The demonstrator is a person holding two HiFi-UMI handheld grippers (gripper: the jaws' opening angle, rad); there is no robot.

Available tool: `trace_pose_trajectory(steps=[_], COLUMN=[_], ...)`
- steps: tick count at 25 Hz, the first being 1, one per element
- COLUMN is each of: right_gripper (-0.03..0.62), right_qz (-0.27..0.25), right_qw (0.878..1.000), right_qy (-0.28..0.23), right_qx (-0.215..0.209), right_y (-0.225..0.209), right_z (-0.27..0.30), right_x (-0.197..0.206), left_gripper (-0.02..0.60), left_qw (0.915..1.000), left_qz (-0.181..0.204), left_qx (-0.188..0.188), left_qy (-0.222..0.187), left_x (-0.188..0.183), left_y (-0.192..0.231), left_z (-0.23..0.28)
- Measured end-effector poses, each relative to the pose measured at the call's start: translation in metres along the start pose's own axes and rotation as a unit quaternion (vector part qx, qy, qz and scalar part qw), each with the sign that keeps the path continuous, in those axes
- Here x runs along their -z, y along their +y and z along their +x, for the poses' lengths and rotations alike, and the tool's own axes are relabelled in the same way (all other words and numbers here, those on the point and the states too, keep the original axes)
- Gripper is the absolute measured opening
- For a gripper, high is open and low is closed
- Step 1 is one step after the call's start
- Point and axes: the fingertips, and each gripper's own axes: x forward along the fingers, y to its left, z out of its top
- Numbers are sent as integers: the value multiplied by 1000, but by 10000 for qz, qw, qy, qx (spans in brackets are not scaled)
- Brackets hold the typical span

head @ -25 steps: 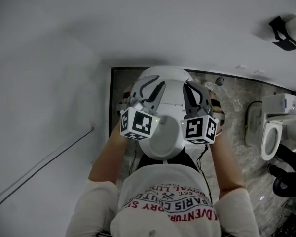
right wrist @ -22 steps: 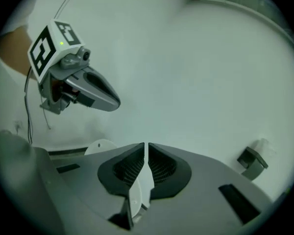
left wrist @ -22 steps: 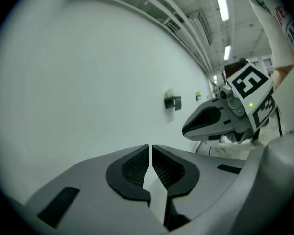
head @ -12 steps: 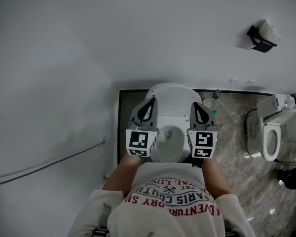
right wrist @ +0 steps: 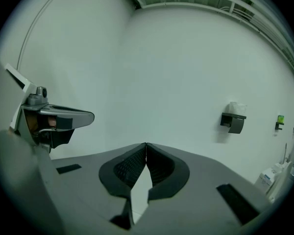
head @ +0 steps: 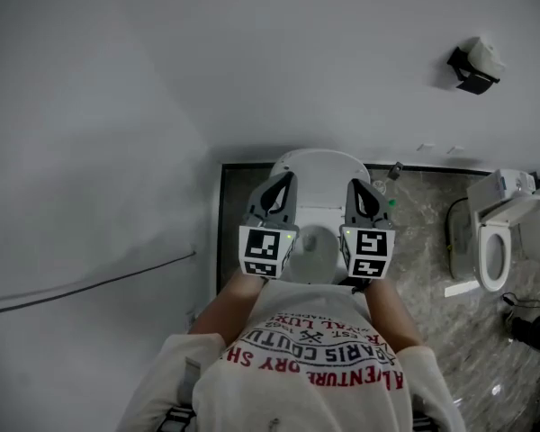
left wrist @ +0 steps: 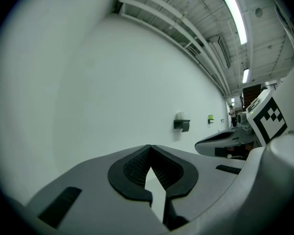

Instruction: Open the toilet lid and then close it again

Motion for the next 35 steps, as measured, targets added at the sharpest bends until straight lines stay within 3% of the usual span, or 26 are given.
trace_pose_trajectory(steps=[4, 14, 22, 25, 28, 33, 35], right_gripper=[14, 14, 15, 15, 15, 17, 27], right_qz=[39, 35, 101, -102, -457, -1237, -1579], right_qw=[10000, 9996, 9964, 9920, 9838, 9616, 9496], right_qy=[2, 142, 670, 992, 1400, 1908, 2022], right_qx=[22, -240, -514, -778, -1022, -1535, -1799], right_y=[-1, 11, -1, -3, -7, -21, -22], right_z=[0, 5, 33, 56, 82, 126, 142], right_x=[-1, 12, 42, 56, 76, 105, 113], left_gripper=[5, 5, 6, 52, 52, 52, 52], left_qw=[9997, 9991, 9971, 9903, 9801, 9579, 9490], left_qz=[190, -342, -8, 294, 500, 1038, 1451], left_qx=[1, 117, 157, 481, 726, 1300, 1395], left_qy=[183, 205, 739, 1271, 1777, 2341, 2426], left_x=[2, 18, 56, 93, 128, 161, 164], left_y=[-3, -3, -8, -7, -2, -13, -12], left_z=[0, 1, 27, 50, 69, 113, 134])
